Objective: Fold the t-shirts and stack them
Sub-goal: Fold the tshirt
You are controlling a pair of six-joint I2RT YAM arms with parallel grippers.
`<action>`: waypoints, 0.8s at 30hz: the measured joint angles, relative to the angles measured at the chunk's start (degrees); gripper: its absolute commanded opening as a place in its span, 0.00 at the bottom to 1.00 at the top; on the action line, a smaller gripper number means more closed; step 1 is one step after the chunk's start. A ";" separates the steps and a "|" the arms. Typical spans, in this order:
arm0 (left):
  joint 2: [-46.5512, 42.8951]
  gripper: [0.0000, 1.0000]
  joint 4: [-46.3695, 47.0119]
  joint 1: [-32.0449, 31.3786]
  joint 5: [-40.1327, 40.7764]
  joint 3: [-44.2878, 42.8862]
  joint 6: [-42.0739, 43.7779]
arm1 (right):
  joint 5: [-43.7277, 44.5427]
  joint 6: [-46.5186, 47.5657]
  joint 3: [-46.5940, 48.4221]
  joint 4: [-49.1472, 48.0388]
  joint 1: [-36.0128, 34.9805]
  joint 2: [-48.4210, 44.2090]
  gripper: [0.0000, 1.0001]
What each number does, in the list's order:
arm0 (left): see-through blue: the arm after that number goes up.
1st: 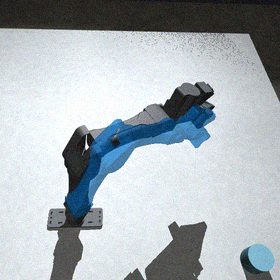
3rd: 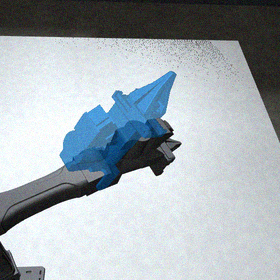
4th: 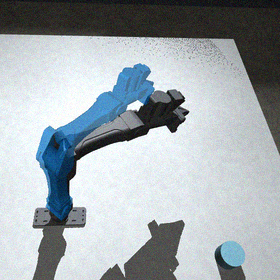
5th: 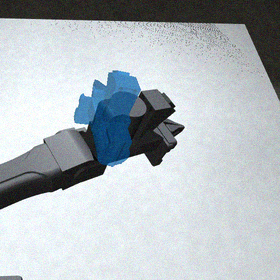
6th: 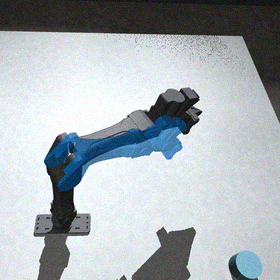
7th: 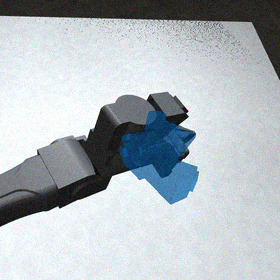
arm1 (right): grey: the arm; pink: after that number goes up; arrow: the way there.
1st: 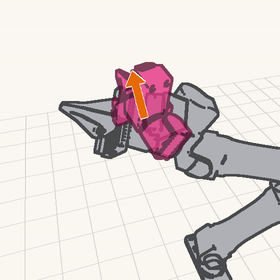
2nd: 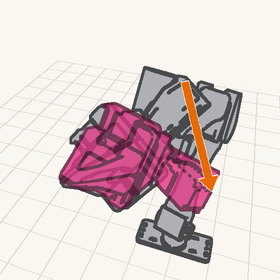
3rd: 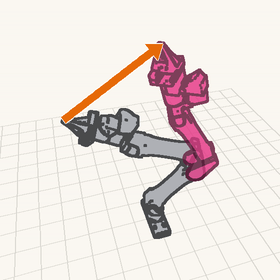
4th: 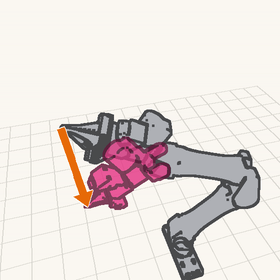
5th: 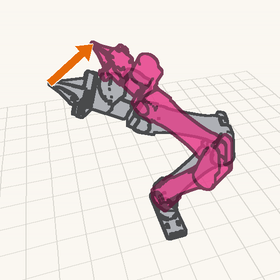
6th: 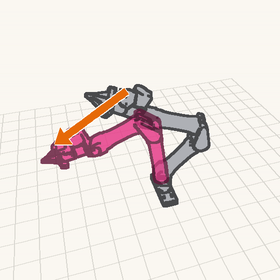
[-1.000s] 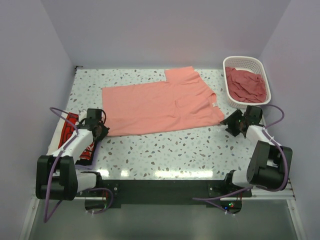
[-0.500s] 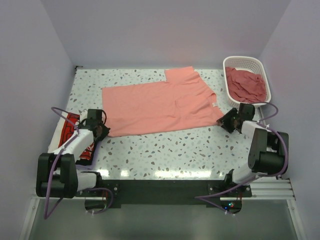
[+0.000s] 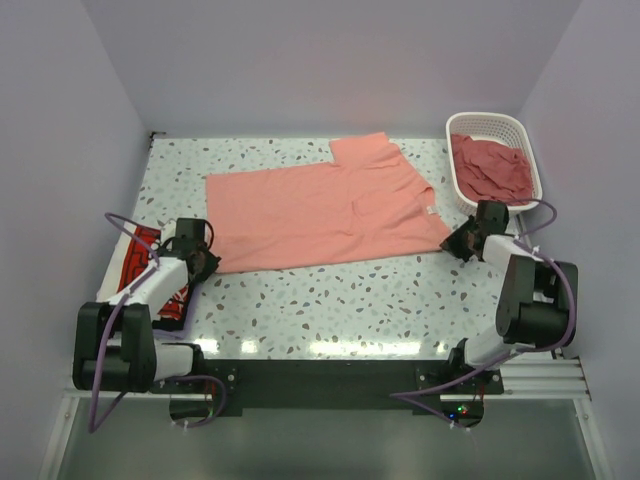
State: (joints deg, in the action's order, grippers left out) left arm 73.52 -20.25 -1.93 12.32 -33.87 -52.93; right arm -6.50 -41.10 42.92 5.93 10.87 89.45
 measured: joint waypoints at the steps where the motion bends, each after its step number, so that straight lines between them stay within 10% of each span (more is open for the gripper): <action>1: 0.07 0.00 -0.04 0.00 0.11 0.00 0.00 | 0.79 0.17 0.15 1.77 0.00 -1.27 0.00; 24: -13.09 0.11 -12.96 -0.98 4.04 7.72 -5.60 | 5.64 3.67 -5.53 35.32 3.76 -33.05 0.02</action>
State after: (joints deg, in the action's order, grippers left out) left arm 60.42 -33.21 -2.92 16.36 -26.15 -58.52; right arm -0.86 -37.43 37.39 41.25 14.63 56.40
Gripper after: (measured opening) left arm 0.051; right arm 0.034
